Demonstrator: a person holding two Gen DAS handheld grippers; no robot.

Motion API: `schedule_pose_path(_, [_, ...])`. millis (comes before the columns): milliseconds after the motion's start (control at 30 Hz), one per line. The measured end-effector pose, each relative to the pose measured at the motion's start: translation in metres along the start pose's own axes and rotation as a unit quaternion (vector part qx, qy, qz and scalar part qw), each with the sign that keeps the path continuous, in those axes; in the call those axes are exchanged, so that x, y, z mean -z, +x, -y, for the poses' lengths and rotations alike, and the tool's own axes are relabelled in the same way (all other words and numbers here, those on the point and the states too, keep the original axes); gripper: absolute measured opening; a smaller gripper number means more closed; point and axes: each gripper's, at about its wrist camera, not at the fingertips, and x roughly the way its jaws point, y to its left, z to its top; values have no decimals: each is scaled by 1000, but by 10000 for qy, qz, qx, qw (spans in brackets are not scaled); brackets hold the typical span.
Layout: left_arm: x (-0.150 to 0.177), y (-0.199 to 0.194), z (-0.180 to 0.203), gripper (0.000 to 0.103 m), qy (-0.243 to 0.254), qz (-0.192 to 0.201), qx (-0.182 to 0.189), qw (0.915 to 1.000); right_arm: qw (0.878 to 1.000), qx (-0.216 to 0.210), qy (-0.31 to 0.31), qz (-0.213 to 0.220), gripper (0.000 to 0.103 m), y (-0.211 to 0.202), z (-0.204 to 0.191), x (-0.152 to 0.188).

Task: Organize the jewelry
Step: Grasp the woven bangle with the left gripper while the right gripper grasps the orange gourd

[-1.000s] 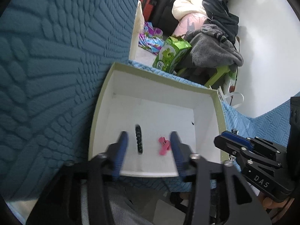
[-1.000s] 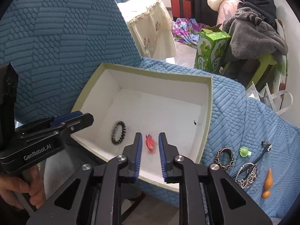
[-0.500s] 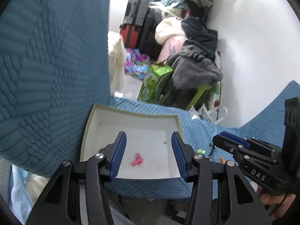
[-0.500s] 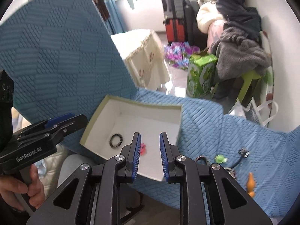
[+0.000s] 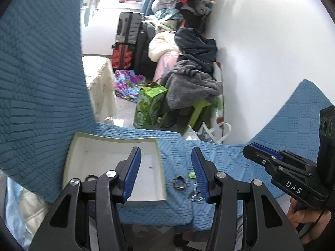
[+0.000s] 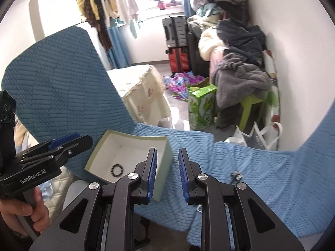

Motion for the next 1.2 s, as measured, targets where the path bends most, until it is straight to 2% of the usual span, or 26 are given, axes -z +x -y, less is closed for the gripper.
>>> schedule_pose_path(233, [23, 8, 36, 51, 2, 24, 192, 9998, 9988, 392, 222, 172, 18, -25, 42, 21])
schedule_pose_path(433, [52, 29, 63, 51, 132, -353, 244, 9990, 9961, 660, 574, 111, 19, -31, 80, 53])
schedule_pose_path(567, [72, 53, 73, 51, 162, -783, 319, 9963, 9937, 857, 724, 47, 19, -29, 103, 78])
schedule_pose_path(667, [82, 73, 78, 51, 104, -1096, 318, 9934, 9920, 952, 829, -29, 19, -20, 118, 101])
schedule_pose_path(800, [93, 95, 83, 51, 42, -1341, 259, 9906, 9892, 1006, 1004, -361, 19, 8, 137, 130])
schedule_pose_path(1033, [112, 148, 84, 50, -121, -1822, 34, 9832, 9868, 973, 1122, -647, 19, 55, 164, 154])
schedule_pose_path(1133, [117, 173, 84, 46, -136, -1997, -67, 9797, 9854, 953, 1172, -783, 26, 71, 177, 160])
schedule_pose_path(1200, [119, 183, 85, 41, -88, -2065, -168, 9783, 9848, 913, 1234, -810, 26, 79, 186, 163])
